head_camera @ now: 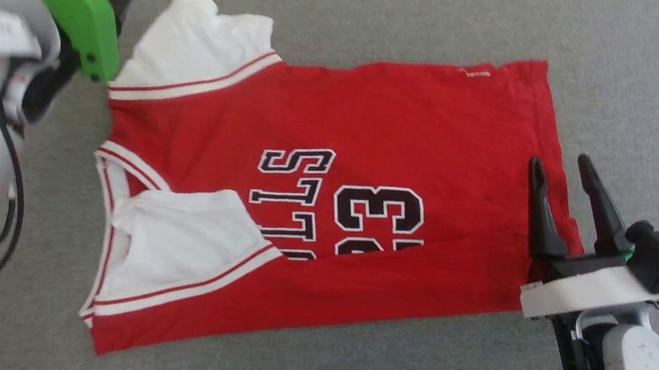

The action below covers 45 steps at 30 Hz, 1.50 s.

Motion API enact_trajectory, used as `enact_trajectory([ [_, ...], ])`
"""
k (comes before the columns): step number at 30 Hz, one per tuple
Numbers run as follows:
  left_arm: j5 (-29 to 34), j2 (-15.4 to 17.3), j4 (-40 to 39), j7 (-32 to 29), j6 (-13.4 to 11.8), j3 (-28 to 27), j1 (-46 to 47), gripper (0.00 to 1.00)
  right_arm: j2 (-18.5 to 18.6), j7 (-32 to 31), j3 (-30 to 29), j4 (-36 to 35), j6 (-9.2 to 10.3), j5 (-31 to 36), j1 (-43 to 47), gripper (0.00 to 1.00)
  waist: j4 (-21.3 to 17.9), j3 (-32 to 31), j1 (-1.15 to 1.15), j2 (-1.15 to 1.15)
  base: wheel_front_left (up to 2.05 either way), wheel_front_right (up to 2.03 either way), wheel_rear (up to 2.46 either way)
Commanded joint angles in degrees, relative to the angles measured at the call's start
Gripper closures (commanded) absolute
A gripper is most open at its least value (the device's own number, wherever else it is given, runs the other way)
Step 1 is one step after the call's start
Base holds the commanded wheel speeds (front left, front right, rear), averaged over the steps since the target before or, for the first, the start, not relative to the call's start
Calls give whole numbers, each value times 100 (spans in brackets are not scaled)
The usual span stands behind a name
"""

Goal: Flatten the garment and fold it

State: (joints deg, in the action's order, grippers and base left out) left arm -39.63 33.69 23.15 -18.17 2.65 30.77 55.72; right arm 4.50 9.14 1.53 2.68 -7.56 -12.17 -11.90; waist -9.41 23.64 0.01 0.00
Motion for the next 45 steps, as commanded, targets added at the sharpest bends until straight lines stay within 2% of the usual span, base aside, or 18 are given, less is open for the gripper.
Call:
enact_trajectory([
  [1, -123, -74, 164, -251, -27, -23, 244, 0, -29, 51, 44, -24, 8, -40, -125, 0, -422, 570, -1, 0, 0, 0, 0],
  [7, -321, -107, 672, -1309, -321, -37, 814, 0, -97, 151, 218, -31, 8, -72, -300, 0, -628, 894, -1, 0, 0, 0, 0],
  [15, -257, -44, 814, -2162, -905, 47, 1072, 0, -140, 236, 315, -30, 8, -148, -406, 0, -709, 1151, -1, 0, 0, 0, 0],
  [18, -206, -3, 785, -2345, -1035, 98, 1104, 0, -147, 233, 366, -19, 8, -161, -466, 0, -728, 1186, -1, 0, 0, 0, 0],
  [19, -239, -14, 769, -2430, -1057, 103, 1092, 54, -148, 220, 378, -17, 8, -169, -490, 0, -726, 1189, -1, 0, 0, 0, 0],
  [20, -273, -31, 741, -2501, -1063, 111, 1072, 73, -149, 205, 378, -17, 8, -172, -509, 0, -720, 1185, -1, 0, 0, 0, 0],
  [21, -316, -46, 699, -2607, -1051, 135, 1042, 100, -150, 176, 381, -27, 8, -168, -537, 0, -709, 1176, -1, 0, 0, 0, 0],
  [27, -352, -9, 472, -2777, -1035, 214, 949, 100, -69, -65, 395, -158, 8, -35, -868, 0, -650, 1119, -1, 0, 0, 0, 0],
  [33, -293, 13, 346, -2494, -980, 215, 923, 100, 8, -861, 376, 107, 8, 12, -1917, 0, -616, 1098, -1, 0, 0, 0, 0],
  [38, -249, -18, 375, -2261, -912, 230, 944, 100, -103, -2587, -52, 1288, 8, 34, -3139, 0, -561, 1079, -1, 0, 0, 0, 0],
  [42, -225, -108, 427, -2069, -838, 260, 983, 100, -148, -3944, -378, 2230, 8, 310, -3926, 0, -465, 1076, -1, 0, 0, 0, 0],
  [45, -216, -189, 483, -1973, -775, 296, 1026, 100, -157, -4516, -512, 2679, 8, 557, -4352, 0, -385, 1090, -1, 0, 0, 0, 0],
])
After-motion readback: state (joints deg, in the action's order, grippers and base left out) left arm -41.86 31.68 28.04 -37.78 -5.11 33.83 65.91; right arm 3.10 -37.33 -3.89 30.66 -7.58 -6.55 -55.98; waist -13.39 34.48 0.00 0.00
